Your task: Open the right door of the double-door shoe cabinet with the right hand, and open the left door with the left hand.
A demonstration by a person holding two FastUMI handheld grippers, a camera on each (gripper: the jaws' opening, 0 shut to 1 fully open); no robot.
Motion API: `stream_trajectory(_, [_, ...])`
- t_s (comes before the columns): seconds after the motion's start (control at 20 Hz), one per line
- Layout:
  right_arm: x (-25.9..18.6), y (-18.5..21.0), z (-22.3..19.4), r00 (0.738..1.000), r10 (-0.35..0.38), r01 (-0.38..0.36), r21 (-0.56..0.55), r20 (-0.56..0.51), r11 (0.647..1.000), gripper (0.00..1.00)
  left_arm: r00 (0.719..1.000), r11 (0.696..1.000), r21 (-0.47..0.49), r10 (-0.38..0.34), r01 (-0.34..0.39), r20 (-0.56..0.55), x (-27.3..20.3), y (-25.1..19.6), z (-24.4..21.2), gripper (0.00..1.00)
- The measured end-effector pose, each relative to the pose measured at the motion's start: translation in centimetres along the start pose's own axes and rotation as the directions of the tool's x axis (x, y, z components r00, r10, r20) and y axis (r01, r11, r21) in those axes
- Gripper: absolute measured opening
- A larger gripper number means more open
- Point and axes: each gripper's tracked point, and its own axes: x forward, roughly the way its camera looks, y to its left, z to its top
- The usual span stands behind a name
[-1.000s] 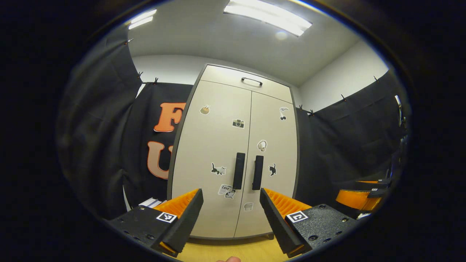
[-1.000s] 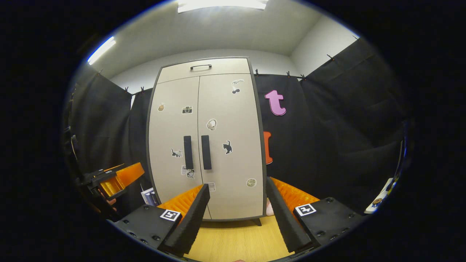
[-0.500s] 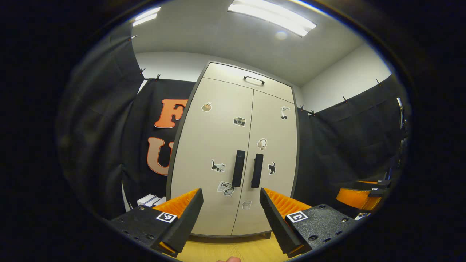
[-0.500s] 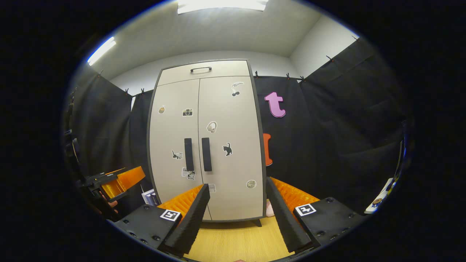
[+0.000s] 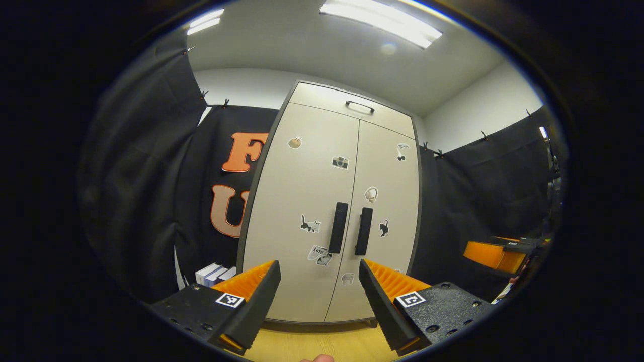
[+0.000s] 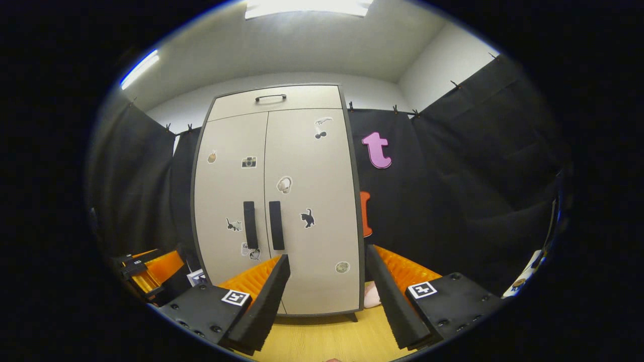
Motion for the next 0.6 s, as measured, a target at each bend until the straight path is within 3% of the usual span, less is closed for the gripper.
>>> stream_trajectory(0.2, [5.3, 0.1, 0.3, 0.997, 0.058, -0.058, 0.006, -0.043, 0.998, 0.98, 0.999, 0.999, -0.015, 0.041, -0.041, -0.012, 1.1, -0.4, -0.6, 0.94])
stream_trajectory(0.35, [9.7, 0.2, 0.0, 0.992, 0.112, -0.112, -0.006, -0.063, 0.994, 0.98, 0.992, 0.991, 0.035, 0.13, -0.129, -0.002, 1.7, 0.2, -0.6, 0.91])
stream_trajectory(0.6, [14.8, 4.5, 0.2, 0.949, 0.304, -0.3, 0.058, -0.084, 0.952, 0.98, 0.967, 0.966, 0.052, 0.254, -0.255, 0.017, 1.7, 0.0, -0.8, 0.94])
